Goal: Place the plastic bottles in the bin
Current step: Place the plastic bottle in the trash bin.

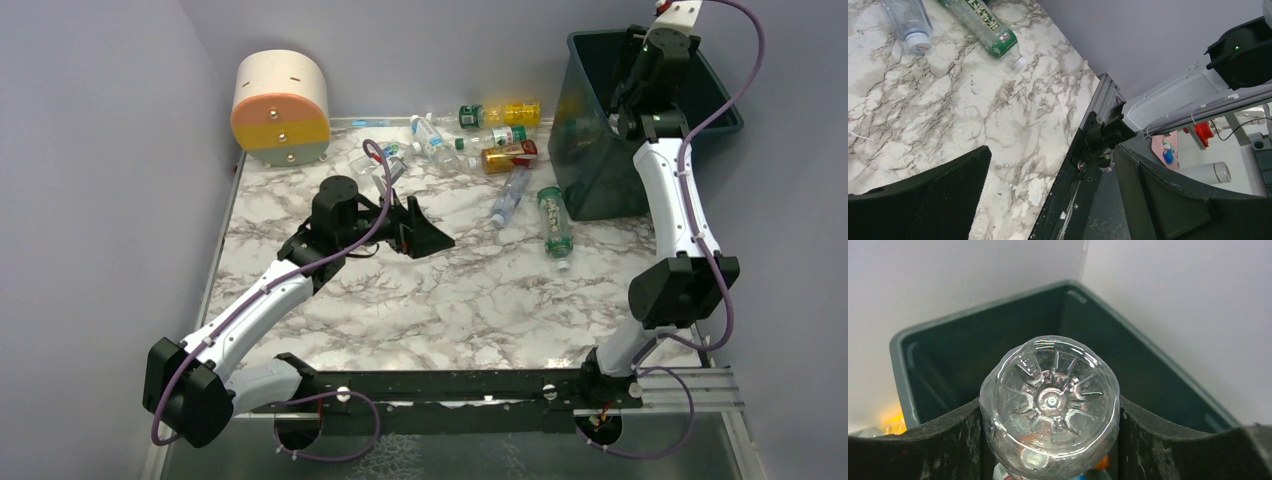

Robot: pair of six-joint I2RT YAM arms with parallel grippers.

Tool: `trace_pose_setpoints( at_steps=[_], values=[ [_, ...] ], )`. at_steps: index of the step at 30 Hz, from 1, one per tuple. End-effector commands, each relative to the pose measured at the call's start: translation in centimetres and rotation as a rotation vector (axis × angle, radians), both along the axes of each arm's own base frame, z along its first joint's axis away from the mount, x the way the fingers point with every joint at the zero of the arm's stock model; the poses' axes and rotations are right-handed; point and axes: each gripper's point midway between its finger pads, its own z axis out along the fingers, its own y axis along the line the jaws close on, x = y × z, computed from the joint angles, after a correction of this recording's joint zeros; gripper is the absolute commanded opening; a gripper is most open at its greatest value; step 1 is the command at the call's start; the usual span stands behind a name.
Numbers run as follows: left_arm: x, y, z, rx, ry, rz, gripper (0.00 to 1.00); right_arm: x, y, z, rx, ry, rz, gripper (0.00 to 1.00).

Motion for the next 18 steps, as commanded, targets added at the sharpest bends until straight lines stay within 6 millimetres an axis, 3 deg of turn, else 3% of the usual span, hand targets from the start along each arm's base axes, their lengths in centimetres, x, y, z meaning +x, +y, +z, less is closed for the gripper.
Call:
trace_pose_setpoints(
  at_steps=[1, 4, 7, 9, 14, 18],
  values=[
    [-0.2, 0.2, 0.0, -0.004, -0.021, -0.007, 0.99, 1.1, 1.5, -2.3, 0.101, 0.062, 0.078, 0.70],
    [0.0, 0.2, -0.2, -0.002, -0.018, -0.002, 0.99, 1.3, 1.7, -3.3, 0.123, 0.085, 0.089, 0.74],
    [0.3, 0.1, -0.4, 0.000, -0.019, 0.004, 0.99, 1.1, 1.6, -3.4, 0.131, 0.089, 0.090, 0.92],
    [0.5, 0.0, -0.6, 0.001, -0.018, 0.008, 0.99, 0.8, 1.7, -2.8, 0.134, 0.078, 0.100, 0.99],
    [1.5, -0.6, -1.5, 0.001, 0.001, 0.015, 0.99, -1.0, 2.6, 0.8, 0.163, 0.018, 0.150, 0.99],
    [3.4, -1.4, -2.5, 0.019, 0.025, 0.038, 0.99, -3.0, 6.1, 4.3, 0.248, -0.029, 0.340, 0.99]
  ],
)
